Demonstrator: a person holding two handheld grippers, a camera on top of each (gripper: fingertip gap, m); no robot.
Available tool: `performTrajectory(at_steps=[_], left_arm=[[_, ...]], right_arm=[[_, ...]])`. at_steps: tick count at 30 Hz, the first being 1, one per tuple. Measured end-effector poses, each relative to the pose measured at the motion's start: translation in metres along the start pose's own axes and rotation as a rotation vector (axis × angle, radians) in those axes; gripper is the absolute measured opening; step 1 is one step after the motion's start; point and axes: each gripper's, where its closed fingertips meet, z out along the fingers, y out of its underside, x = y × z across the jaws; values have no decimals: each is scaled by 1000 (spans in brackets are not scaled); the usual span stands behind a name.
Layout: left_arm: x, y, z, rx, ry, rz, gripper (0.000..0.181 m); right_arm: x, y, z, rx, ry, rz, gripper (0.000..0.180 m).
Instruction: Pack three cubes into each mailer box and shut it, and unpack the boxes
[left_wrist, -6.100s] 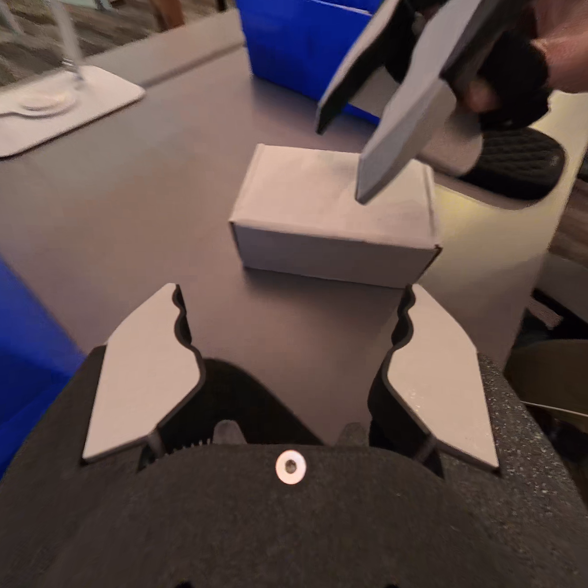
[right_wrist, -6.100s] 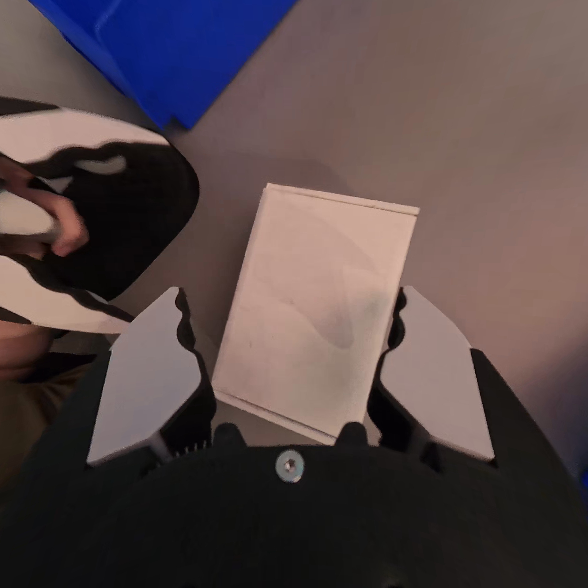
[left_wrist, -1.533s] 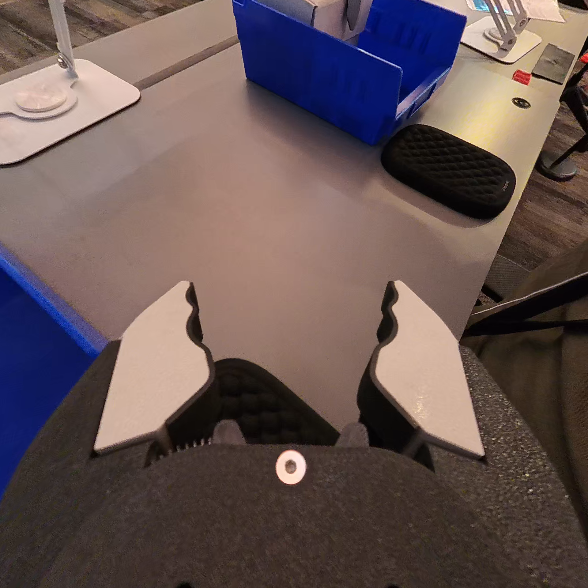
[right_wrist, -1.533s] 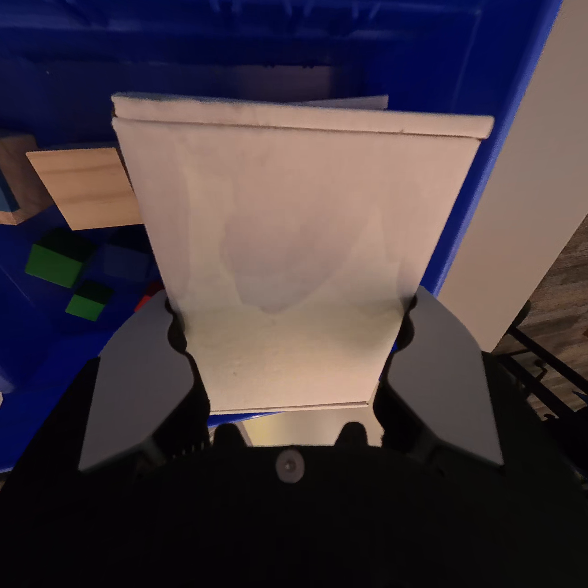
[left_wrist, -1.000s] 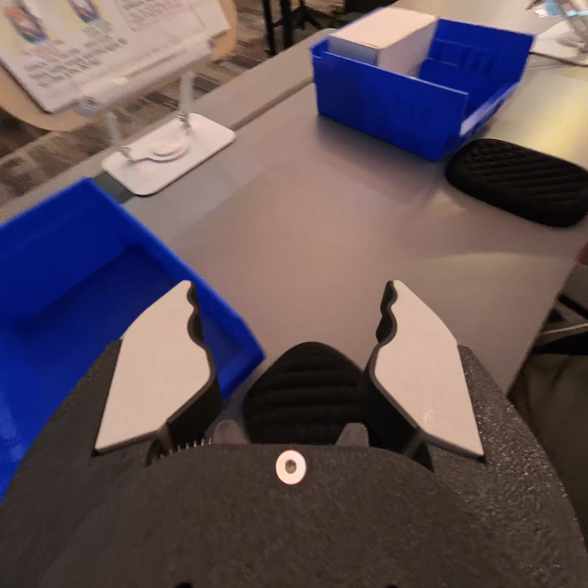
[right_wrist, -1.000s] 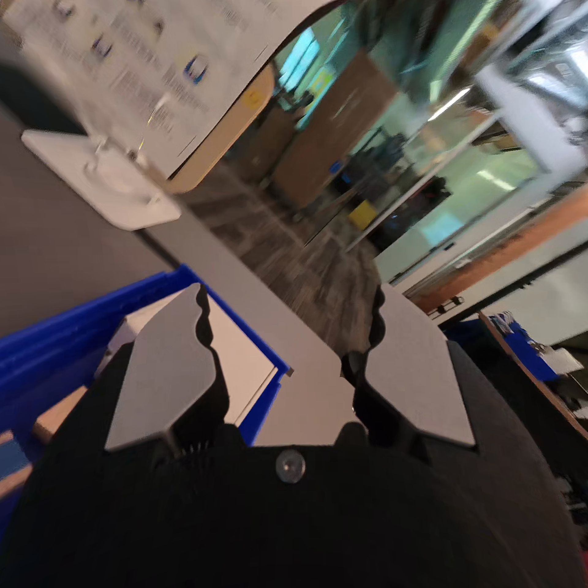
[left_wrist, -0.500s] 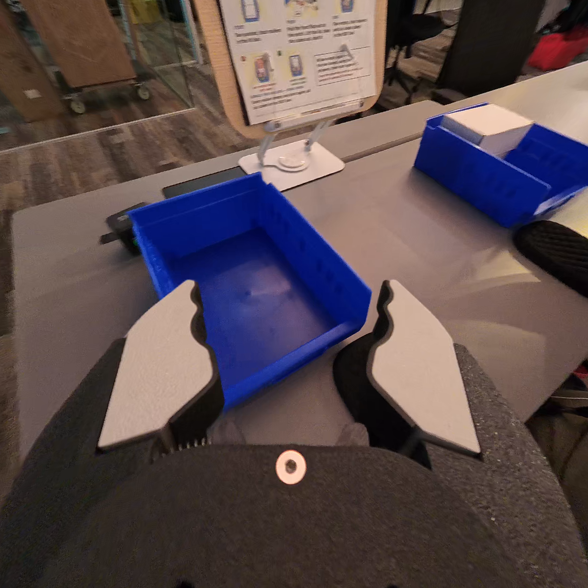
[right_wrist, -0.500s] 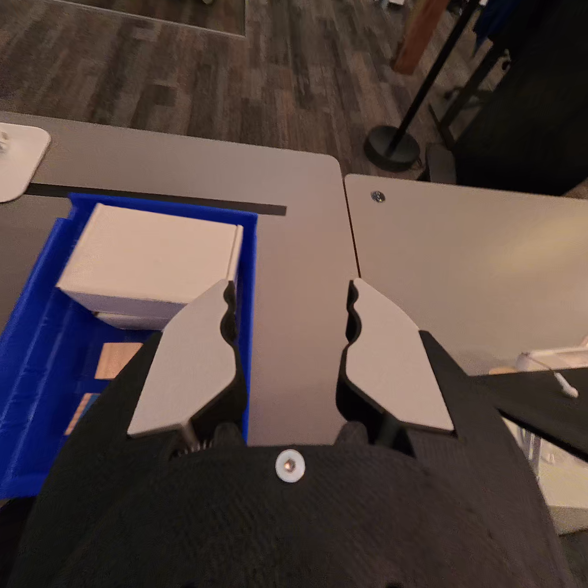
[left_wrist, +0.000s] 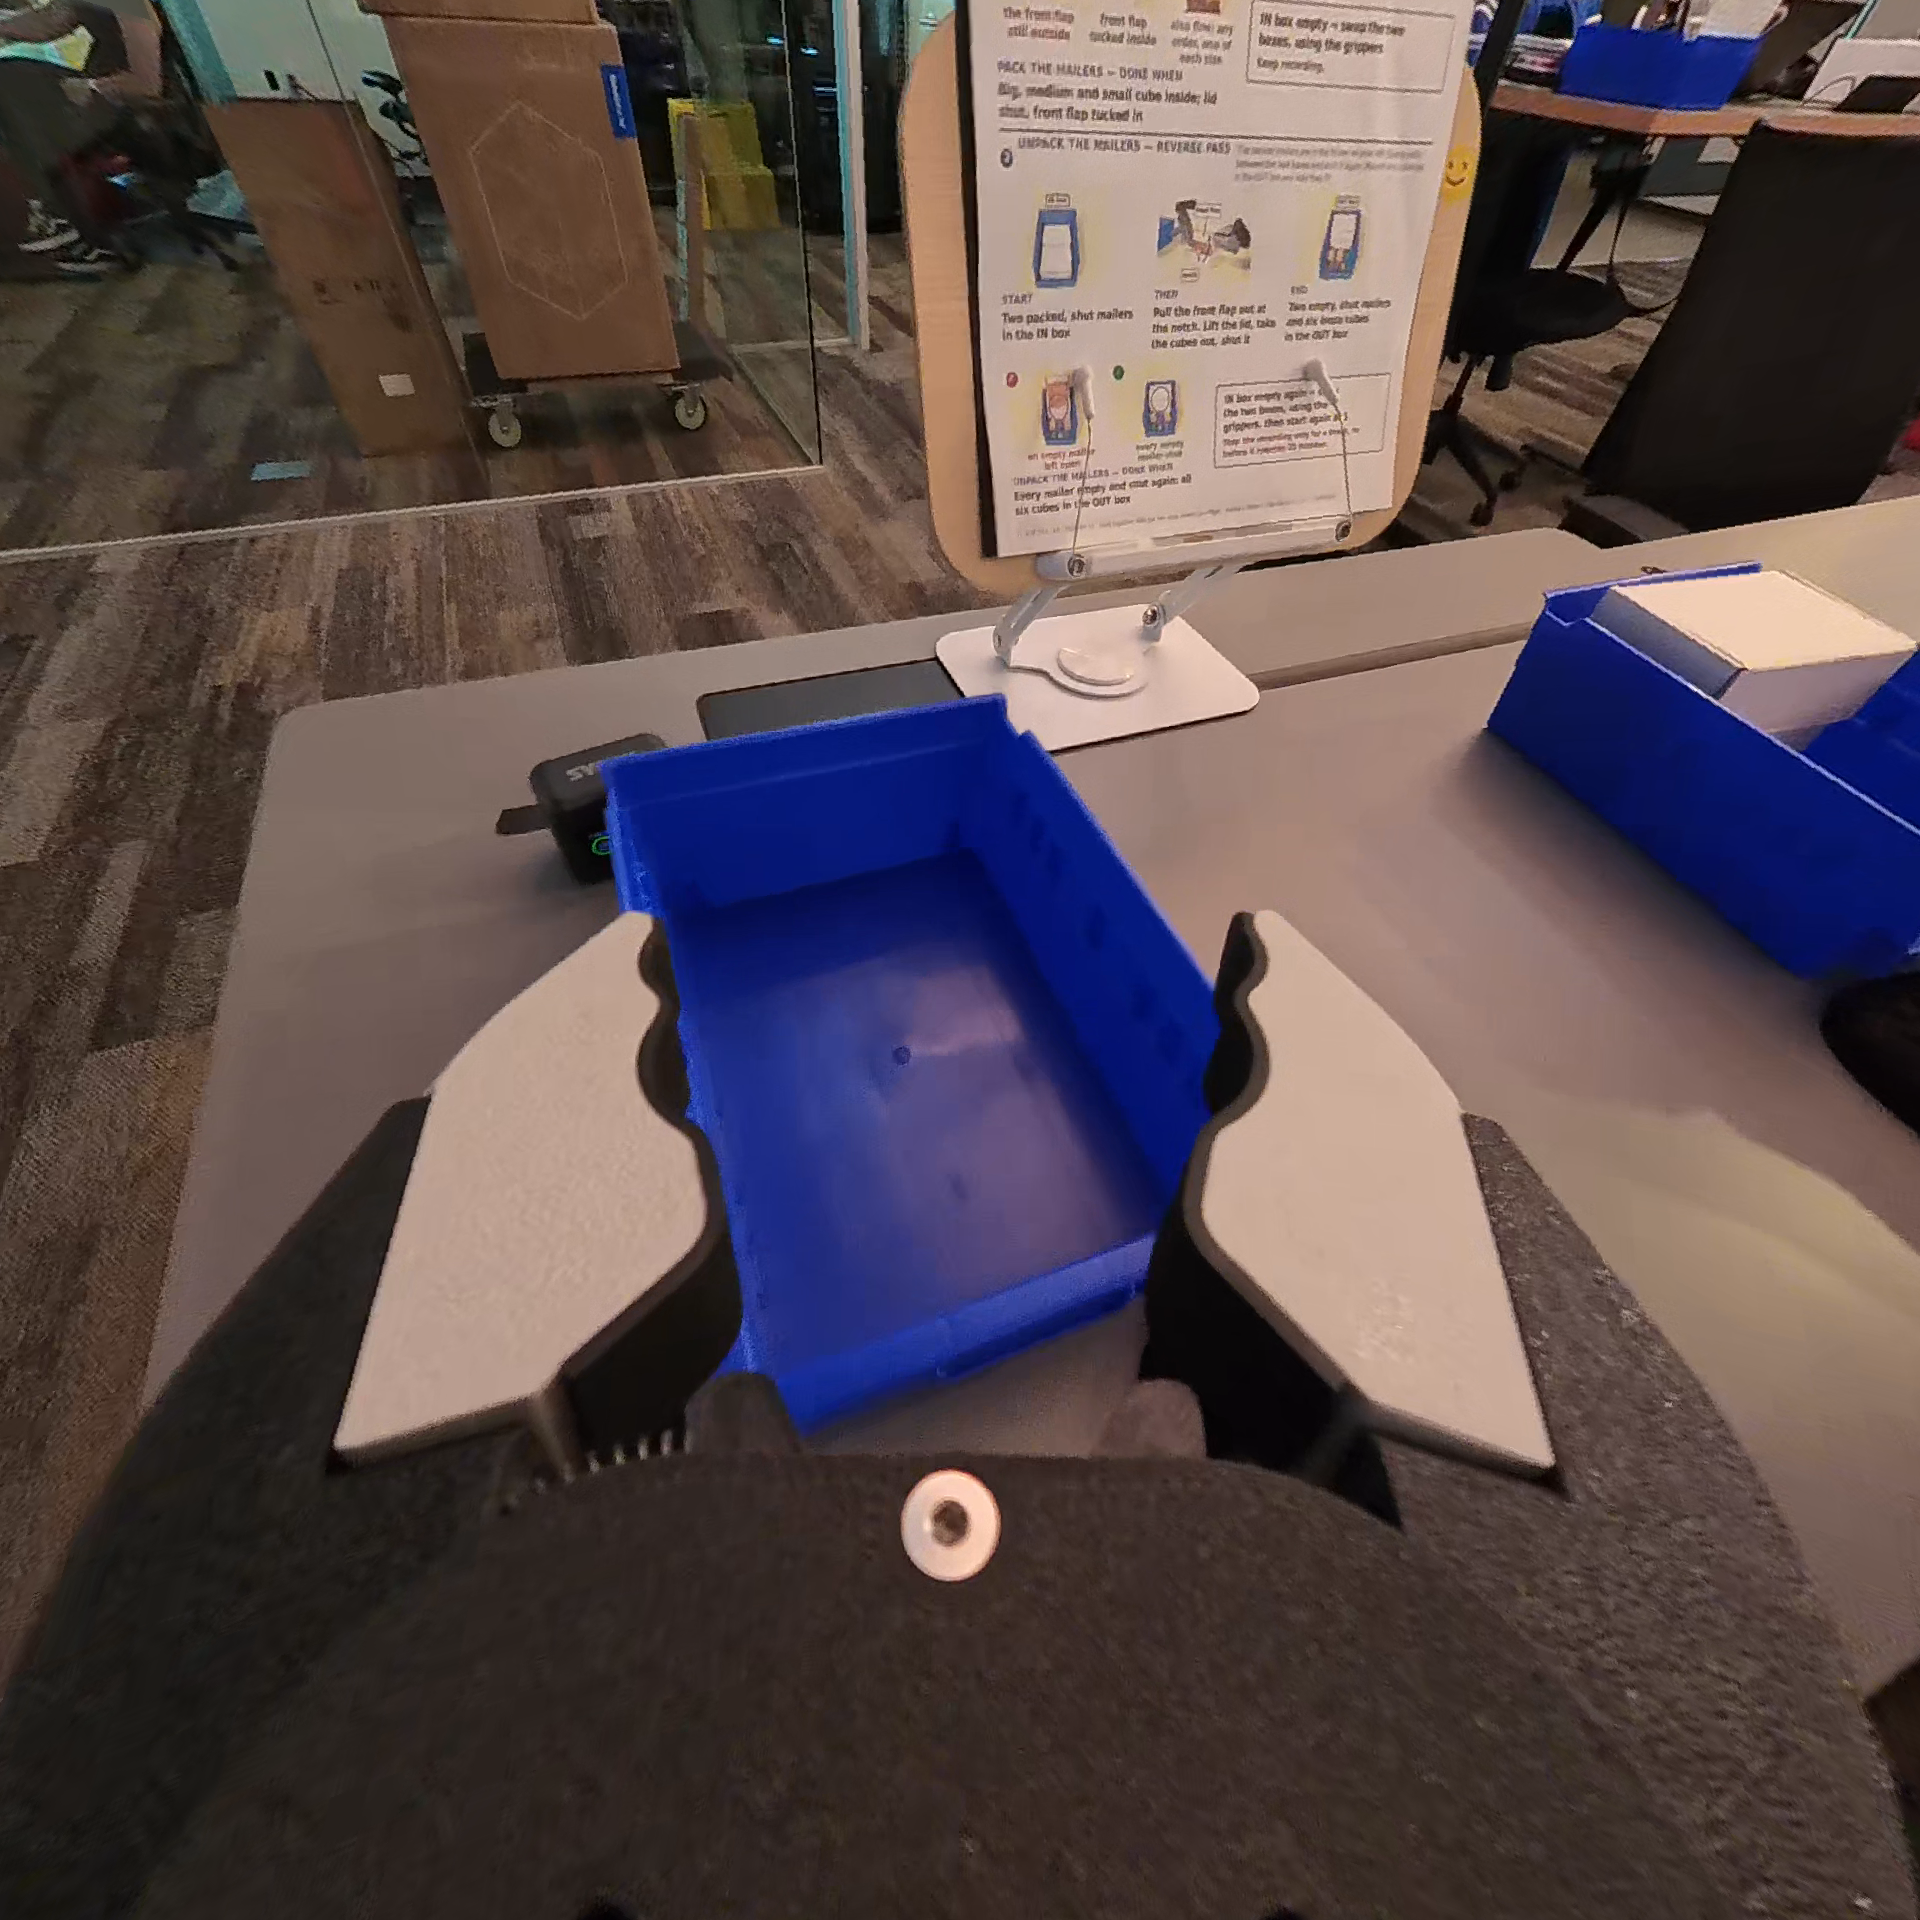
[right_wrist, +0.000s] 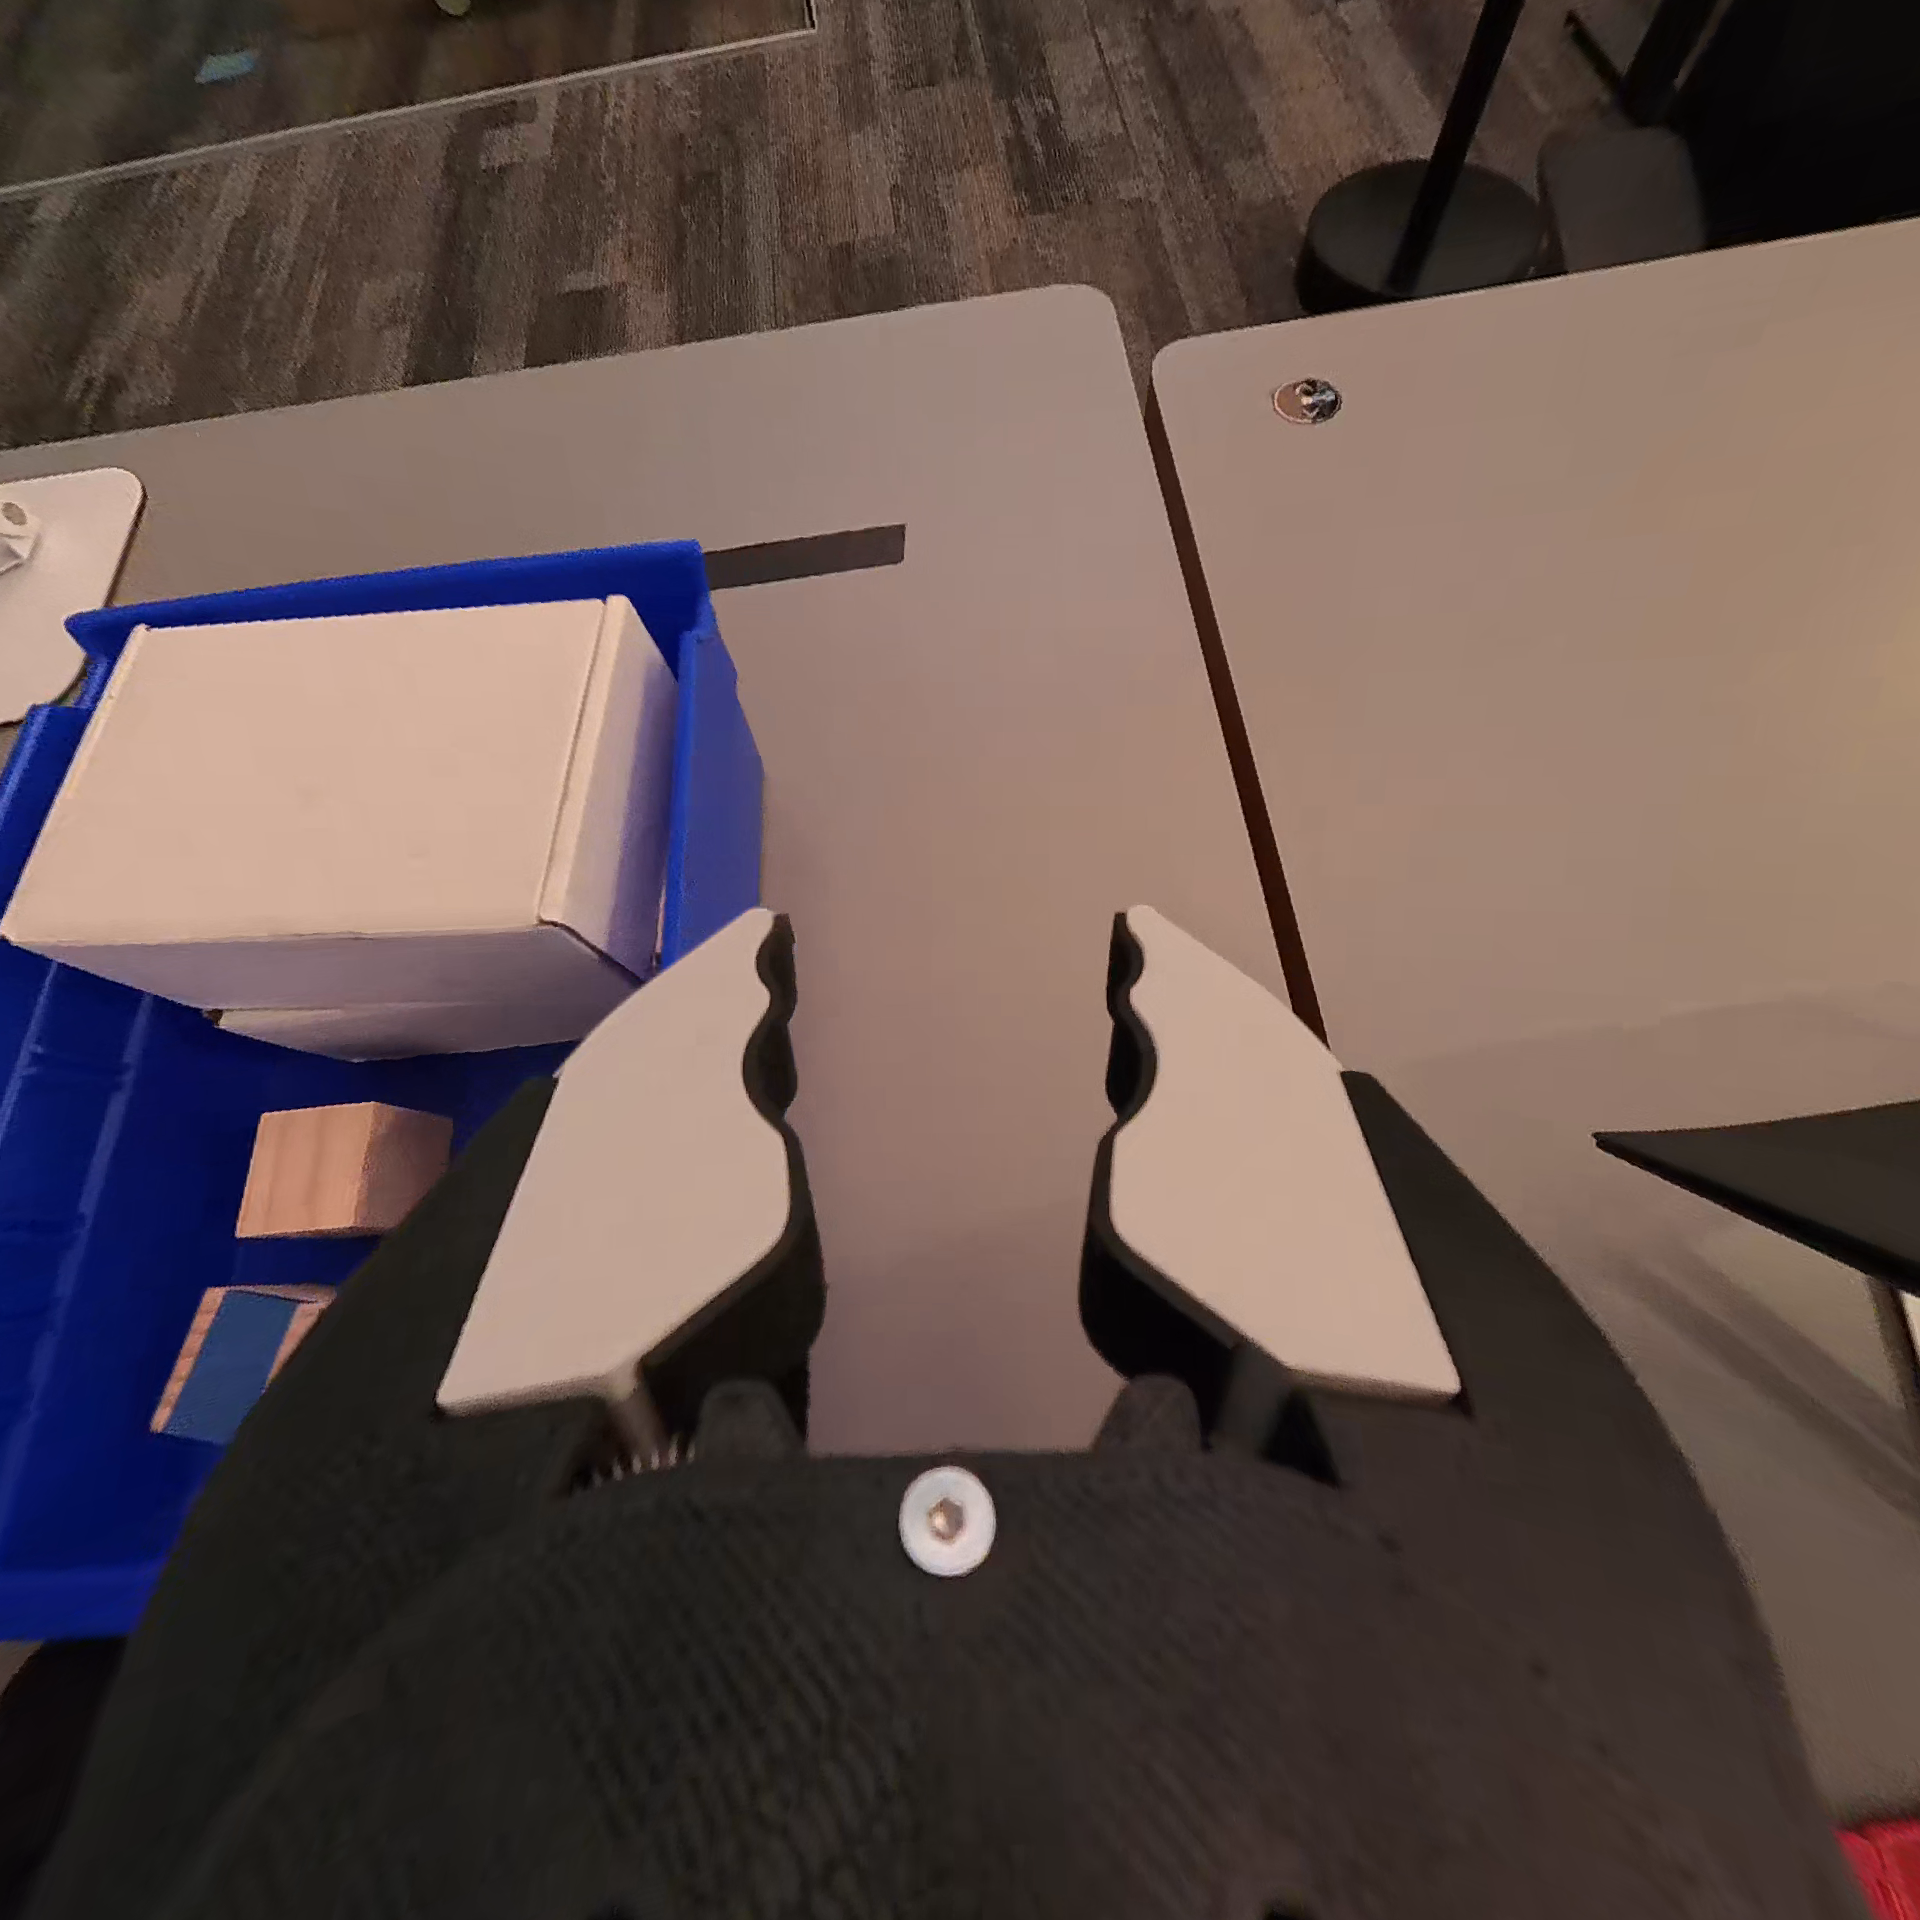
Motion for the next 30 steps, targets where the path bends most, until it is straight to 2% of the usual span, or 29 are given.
performTrajectory(at_steps=[9,20,25,27,30], left_arm=[[30,-11,45,-63,61,73,100],[33,5,58,-146,18,125,101],[19,20,60,-226,-53,129,101],[1,31,62,-295,-126,127,96],[-35,49,73,-434,-222,113,95]], right_arm=[[-6,-1,3,-24,-18,-29,56],[-9,10,8,-84,-39,-35,57],[-23,17,10,-138,-103,-37,57],[-40,21,10,-182,-184,-17,64],[-53,25,9,-239,-209,-20,67]])
